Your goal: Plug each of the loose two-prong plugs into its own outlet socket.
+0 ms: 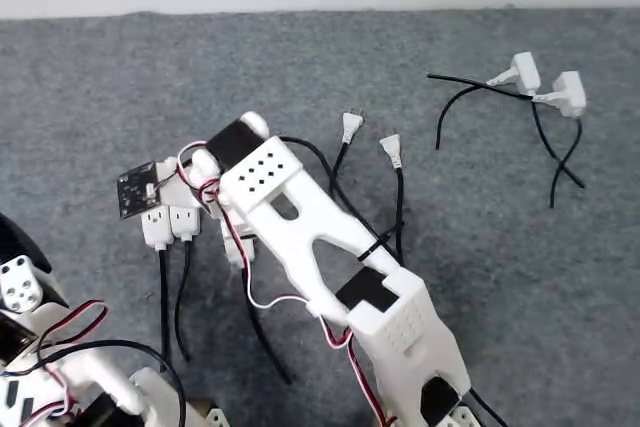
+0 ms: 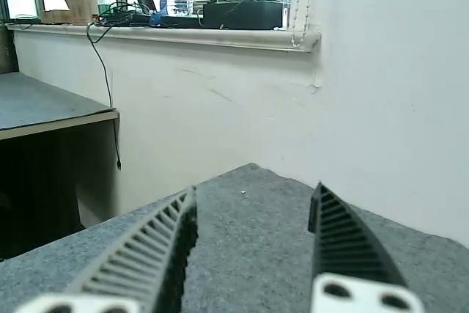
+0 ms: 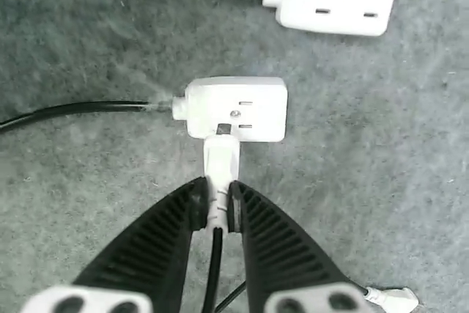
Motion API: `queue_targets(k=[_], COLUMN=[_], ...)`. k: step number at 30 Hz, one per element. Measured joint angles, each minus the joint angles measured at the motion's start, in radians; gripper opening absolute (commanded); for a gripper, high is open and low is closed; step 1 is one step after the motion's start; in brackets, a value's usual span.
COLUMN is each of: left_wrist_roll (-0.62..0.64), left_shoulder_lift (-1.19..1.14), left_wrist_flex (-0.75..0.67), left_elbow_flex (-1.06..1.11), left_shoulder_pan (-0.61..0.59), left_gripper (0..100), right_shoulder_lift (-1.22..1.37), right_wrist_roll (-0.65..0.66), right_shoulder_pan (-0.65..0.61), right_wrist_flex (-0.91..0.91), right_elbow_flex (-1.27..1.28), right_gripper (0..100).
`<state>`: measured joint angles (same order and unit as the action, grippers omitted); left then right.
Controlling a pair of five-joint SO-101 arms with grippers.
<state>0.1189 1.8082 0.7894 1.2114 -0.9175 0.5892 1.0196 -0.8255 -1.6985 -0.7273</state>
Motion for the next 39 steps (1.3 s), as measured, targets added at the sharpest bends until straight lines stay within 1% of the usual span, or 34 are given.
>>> queue_targets(k=[15,27,32,39], left_wrist_roll=[0.000,0.000,0.000,0.000], left_shoulder_lift=[0.000,0.000,0.000,0.000], left_wrist_flex=[0.000,0.000,0.000,0.000], left_elbow_flex=[0.000,0.000,0.000,0.000], left_shoulder_pan=[0.000,0.000,0.000,0.000], left_gripper=[25,25,25,25], right_shoulder_lift=[0.098,0.107,0.109,0.112], right_wrist_roll=[0.000,-0.031,-0.031,-0.032], right_shoulder_pan=[-0.015,-0.100,-0.095,-0.054], right_wrist_flex=[0.012,0.029,0.031,0.032], right_elbow_flex=[-0.017,-0.017,-0.015,-0.015], right_gripper=[0.8,0.8,0.8,0.8])
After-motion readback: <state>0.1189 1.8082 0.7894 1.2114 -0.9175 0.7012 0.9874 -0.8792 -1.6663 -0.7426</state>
